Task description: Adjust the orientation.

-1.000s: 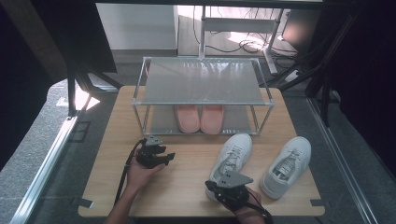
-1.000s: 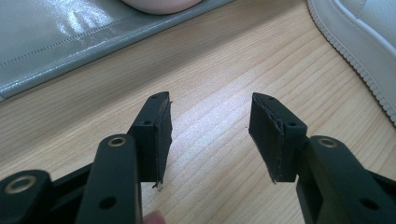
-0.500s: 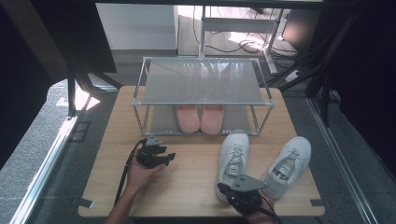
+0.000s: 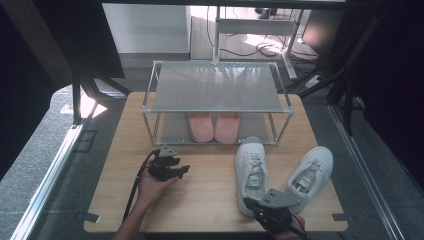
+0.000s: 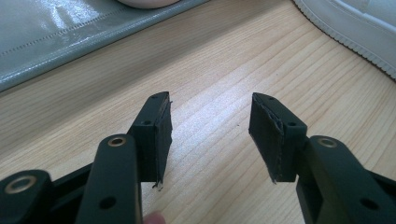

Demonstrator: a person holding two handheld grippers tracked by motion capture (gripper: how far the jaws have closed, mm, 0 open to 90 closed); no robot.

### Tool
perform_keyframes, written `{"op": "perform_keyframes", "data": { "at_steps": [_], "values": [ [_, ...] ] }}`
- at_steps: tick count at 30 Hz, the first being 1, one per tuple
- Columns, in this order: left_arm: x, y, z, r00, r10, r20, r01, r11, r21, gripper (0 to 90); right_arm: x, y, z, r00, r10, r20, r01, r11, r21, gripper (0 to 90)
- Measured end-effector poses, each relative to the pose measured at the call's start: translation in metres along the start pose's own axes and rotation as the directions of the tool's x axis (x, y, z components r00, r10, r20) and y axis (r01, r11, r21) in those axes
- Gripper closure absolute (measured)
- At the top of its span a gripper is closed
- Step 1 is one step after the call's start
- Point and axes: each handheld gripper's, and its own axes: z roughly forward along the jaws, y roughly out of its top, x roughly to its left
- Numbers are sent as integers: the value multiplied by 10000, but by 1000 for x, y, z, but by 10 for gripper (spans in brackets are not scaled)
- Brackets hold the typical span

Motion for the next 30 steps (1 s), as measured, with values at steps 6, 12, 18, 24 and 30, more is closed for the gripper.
{"op": "perform_keyframes", "data": {
  "at_steps": [6, 12, 18, 24, 30],
  "values": [
    [-1, 0, 1, 10000, 20, 8, -20, 10000, 47, 497, -6, -8, -8, 9995, 329, -26, -329, 9994, -47, 900],
    [-2, 0, 3, 10000, 61, 28, -61, 9999, 96, 496, -8, -10, -12, 9994, 336, 20, -336, 9994, -41, 900],
    [-3, 0, 4, 10000, 74, 53, -74, 9999, 111, 497, -4, -3, -7, 9997, 230, 115, -230, 9997, -71, 900],
    [-3, 0, 5, 9999, 111, 76, -112, 9998, 137, 497, 1, 14, 15, 9997, -131, 190, 127, 9998, 161, 900],
    [-2, 0, 5, 9999, 115, 77, -116, 9998, 137, 497, 2, 13, 23, 9987, -7, 512, -11, 9994, 346, 900]
  ]
}}
